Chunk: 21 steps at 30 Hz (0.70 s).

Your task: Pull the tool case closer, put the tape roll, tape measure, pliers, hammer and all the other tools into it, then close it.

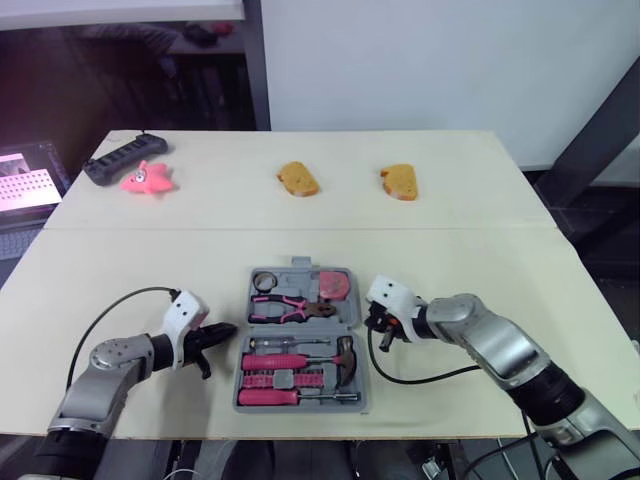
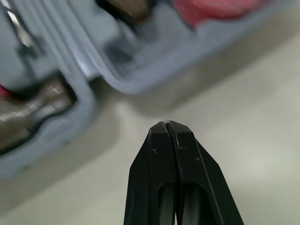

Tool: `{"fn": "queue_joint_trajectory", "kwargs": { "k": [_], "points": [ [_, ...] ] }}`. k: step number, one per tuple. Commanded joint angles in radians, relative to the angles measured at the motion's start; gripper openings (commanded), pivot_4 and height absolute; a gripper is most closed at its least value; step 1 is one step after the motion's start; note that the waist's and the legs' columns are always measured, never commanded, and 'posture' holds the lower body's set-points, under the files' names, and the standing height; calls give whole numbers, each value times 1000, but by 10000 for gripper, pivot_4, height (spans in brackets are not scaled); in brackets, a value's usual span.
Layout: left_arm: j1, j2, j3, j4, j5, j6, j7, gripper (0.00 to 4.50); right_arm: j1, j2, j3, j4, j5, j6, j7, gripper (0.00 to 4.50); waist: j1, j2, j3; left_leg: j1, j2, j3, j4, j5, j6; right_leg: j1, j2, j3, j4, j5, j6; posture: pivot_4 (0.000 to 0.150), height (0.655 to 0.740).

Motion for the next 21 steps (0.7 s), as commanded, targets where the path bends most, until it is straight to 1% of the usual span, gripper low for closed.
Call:
{"fn": "queue_joint_trajectory", "kwargs": {
  "k": [1,3,6,12,18,21],
  "points": [
    [1,-49,-51,-33,-6,2,-14,639,4,58,62,-20,-8,27,15,0,0,0,0,0,0,0,0,0,0,0,0,0,0,0,0,1500,7400],
    [-8,-83,-67,-51,-10,10,-7,639,3,90,83,-35,-13,47,17,0,0,0,-1,0,0,0,0,0,0,1,0,0,0,0,0,1500,7400],
    [11,-100,-92,-87,-6,21,-19,639,9,120,112,-71,-17,92,21,0,0,-1,-2,0,0,-1,0,0,0,1,0,-1,0,0,0,1500,7400],
    [76,-88,-82,-74,44,-39,-7,639,33,150,131,-126,-28,146,20,0,-1,-1,-6,1,0,-1,-1,0,0,1,0,-1,0,0,0,1500,7400],
    [151,-58,-39,-91,31,-68,-15,639,55,151,141,-185,-25,198,27,0,-3,0,-7,2,0,-1,-2,0,1,1,0,-1,0,-1,0,1500,7400],
    [182,-41,9,-118,-14,-58,-34,639,86,118,131,-246,0,232,48,0,-3,0,-7,1,0,-1,-2,0,1,1,0,-1,0,-1,0,1500,7400]
  ]
}}
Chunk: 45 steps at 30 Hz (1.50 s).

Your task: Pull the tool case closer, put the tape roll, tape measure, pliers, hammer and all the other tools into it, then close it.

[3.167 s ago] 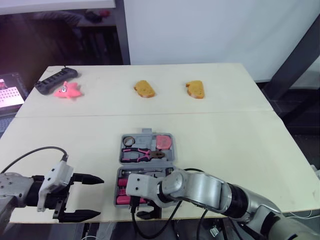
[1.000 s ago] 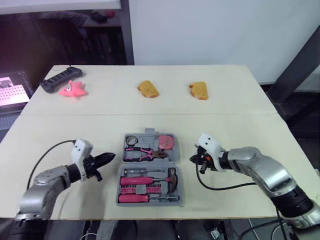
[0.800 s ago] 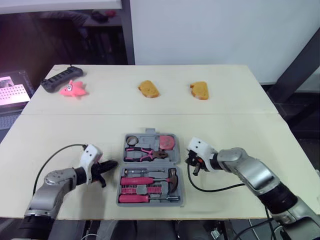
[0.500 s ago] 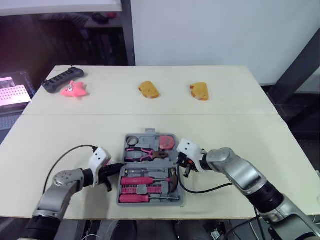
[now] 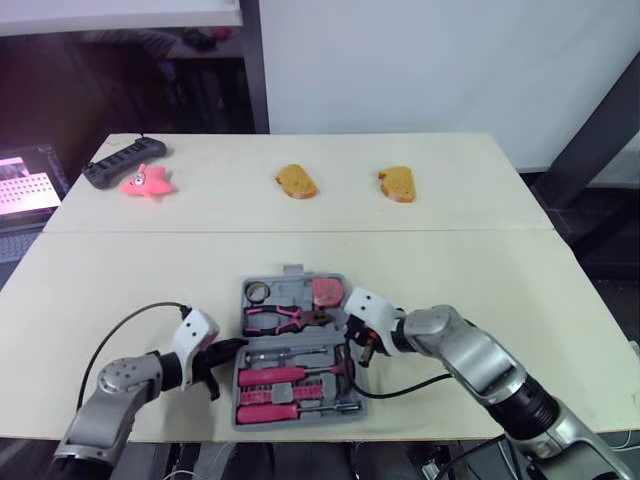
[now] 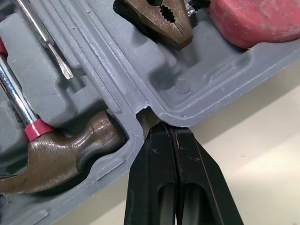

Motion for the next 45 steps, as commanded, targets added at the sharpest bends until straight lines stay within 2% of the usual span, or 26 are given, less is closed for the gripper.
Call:
{"fn": "queue_joint_trajectory", "kwargs": {
  "k": [1,8,21,34,45],
  "points": [
    [45,21,7,-30,-35,9,-45,639,51,1,76,-95,80,26,67,0,1,0,0,0,0,0,0,0,0,0,0,0,0,0,0,1500,7400],
    [77,64,22,-15,-33,-17,-68,639,77,-10,82,-120,82,34,54,0,1,0,0,-1,0,0,0,0,0,0,0,0,-1,-1,0,1500,7400],
    [-44,12,-26,28,-13,-11,-68,639,15,20,54,0,34,-22,2,0,3,-1,-1,3,0,0,2,0,-1,4,0,0,0,-2,-4,1500,7400],
    [-41,1,-25,19,-6,2,-62,639,-8,52,59,79,7,-56,-12,0,2,-2,-1,13,0,0,0,0,-1,12,0,0,-1,-2,-4,1500,7400],
    [-40,27,-15,23,3,-5,-70,639,14,34,53,63,9,-34,-4,0,2,-2,-1,13,0,0,0,0,-1,12,0,1,-1,-2,-4,1500,7400]
  ]
}}
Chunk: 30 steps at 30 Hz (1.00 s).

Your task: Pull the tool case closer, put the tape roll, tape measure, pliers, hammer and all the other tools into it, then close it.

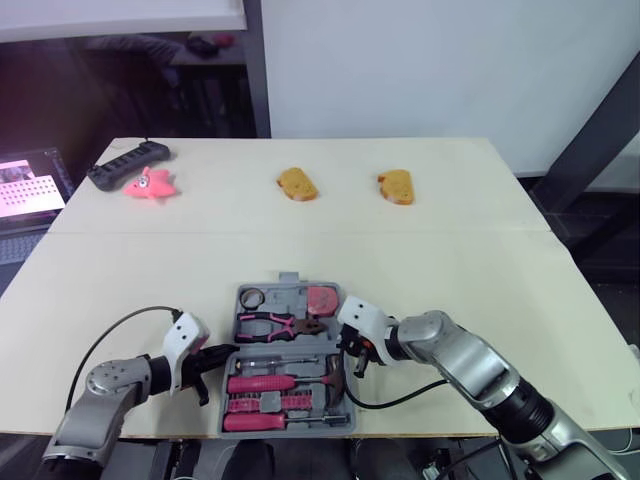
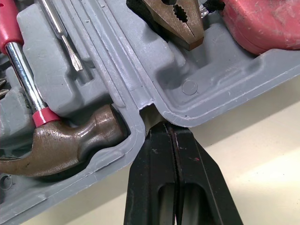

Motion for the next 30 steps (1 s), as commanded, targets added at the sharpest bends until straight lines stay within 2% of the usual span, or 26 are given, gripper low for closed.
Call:
{"fn": "queue_joint_trajectory", "kwargs": {
  "k": [1,19,23,26,27,30],
  "points": [
    [-11,5,-23,-30,2,-11,-17,639,25,14,21,12,3,13,-15,0,0,0,0,0,0,0,0,0,0,0,0,0,0,0,0,1500,7400],
    [-38,9,-9,4,9,-26,-19,639,59,-23,8,-5,0,22,-15,0,2,0,0,-2,0,0,-1,0,0,0,0,0,-3,0,0,1500,7400],
    [-16,64,83,-28,-32,-19,-31,639,72,-119,-66,-49,13,-21,23,0,5,0,1,-5,0,0,-1,0,0,-2,-1,0,-5,0,0,1500,7400],
    [29,131,145,-76,-65,-14,-70,639,89,-168,-144,-94,57,-48,57,0,4,0,2,-18,0,0,1,0,0,-13,-1,0,-5,2,3,1500,7400],
    [49,157,180,-94,-88,-10,-90,639,93,-185,-174,-109,74,-63,72,0,5,1,3,-18,0,0,0,0,0,-14,-1,0,-5,2,4,1500,7400],
    [120,206,251,-136,-139,-49,-173,639,106,-163,-266,-142,154,-72,93,0,4,2,6,-19,0,0,-1,0,0,-14,-2,-1,-7,2,4,1500,7400]
  ]
}}
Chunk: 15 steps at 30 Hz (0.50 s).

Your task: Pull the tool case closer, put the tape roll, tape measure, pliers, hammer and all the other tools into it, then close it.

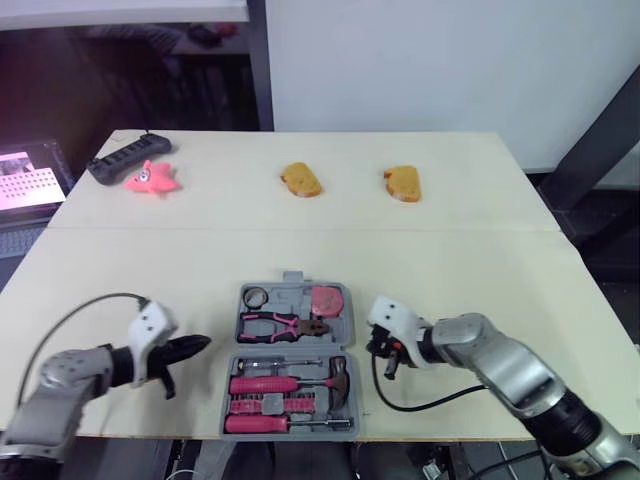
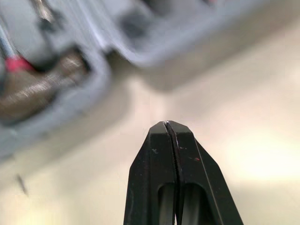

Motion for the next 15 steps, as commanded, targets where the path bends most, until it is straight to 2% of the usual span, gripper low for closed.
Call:
{"fn": "queue_joint_trajectory", "kwargs": {
  "k": [1,4,9,14,15],
  "points": [
    [85,31,79,-83,-90,-59,-122,639,11,43,-113,-71,108,-10,32,0,-4,0,1,0,0,0,-1,0,0,0,0,0,0,0,0,1500,7400],
    [168,8,90,-156,-172,-105,-223,639,19,71,-144,-71,147,5,30,0,-5,1,1,0,0,1,-2,-1,2,0,0,0,-2,0,0,1500,7400],
    [209,-69,6,-133,-118,-213,-229,639,-6,140,-152,-42,189,45,-10,0,3,2,3,-1,0,1,-1,-2,3,0,0,0,-4,-1,-2,1500,7400],
    [202,-128,-56,-131,-97,-244,-198,639,-35,168,-170,-21,203,86,-55,0,3,2,3,0,0,2,2,-2,3,2,0,1,-4,-2,-4,1500,7400],
    [201,-138,-72,-130,-90,-250,-192,139,-42,174,-180,-14,208,94,-67,2627,2,2,3,0,0,2,2,-2,2,2,0,1,-4,-1,-4,1500,7400]
  ]
}}
